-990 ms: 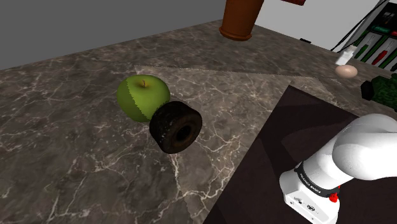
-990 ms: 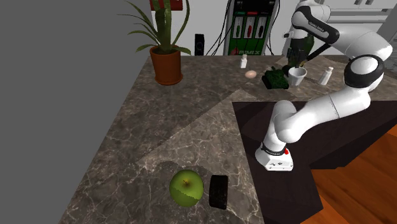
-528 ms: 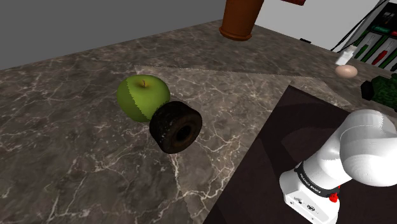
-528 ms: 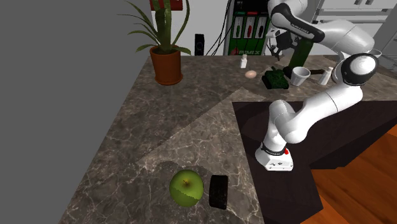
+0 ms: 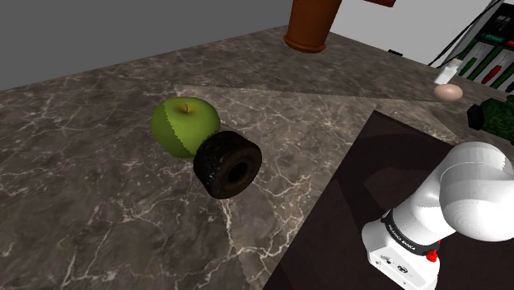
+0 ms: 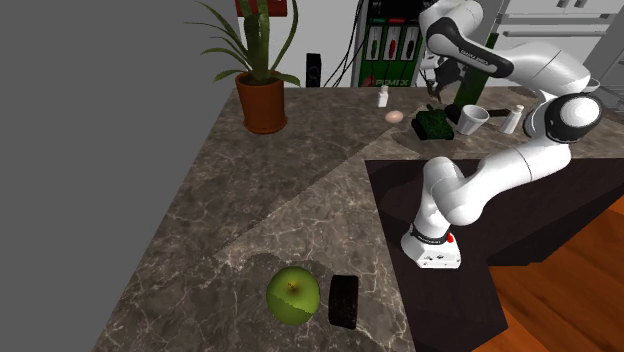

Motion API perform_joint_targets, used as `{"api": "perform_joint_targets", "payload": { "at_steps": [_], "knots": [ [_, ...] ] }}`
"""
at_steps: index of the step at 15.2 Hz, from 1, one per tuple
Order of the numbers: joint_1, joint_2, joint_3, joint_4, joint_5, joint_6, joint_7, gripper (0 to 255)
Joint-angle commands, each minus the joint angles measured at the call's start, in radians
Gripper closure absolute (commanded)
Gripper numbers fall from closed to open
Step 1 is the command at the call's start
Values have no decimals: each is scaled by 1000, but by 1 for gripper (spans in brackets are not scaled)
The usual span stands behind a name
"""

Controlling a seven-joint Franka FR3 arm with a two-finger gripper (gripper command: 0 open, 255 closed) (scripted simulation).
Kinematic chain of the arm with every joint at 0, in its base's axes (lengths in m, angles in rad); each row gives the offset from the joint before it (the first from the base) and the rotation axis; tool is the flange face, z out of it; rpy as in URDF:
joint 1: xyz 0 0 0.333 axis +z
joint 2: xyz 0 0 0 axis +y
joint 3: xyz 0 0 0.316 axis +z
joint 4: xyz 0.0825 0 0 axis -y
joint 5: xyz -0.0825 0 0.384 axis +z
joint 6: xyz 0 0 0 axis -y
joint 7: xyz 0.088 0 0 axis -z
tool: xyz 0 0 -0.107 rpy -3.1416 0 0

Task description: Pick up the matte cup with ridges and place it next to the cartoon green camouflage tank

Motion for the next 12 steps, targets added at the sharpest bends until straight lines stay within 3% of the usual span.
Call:
{"api": "perform_joint_targets", "payload": {
  "at_steps": [1, 8, 9, 12],
  "knots": [
    [-8, -14, -4, -14, -11, 4, -5, 0],
    [-7, -14, -4, -14, -10, 4, -5, 0],
    [-7, -14, -4, -14, -10, 4, -5, 255],
    [-7, -14, -4, -14, -10, 4, -5, 255]
  ]
}}
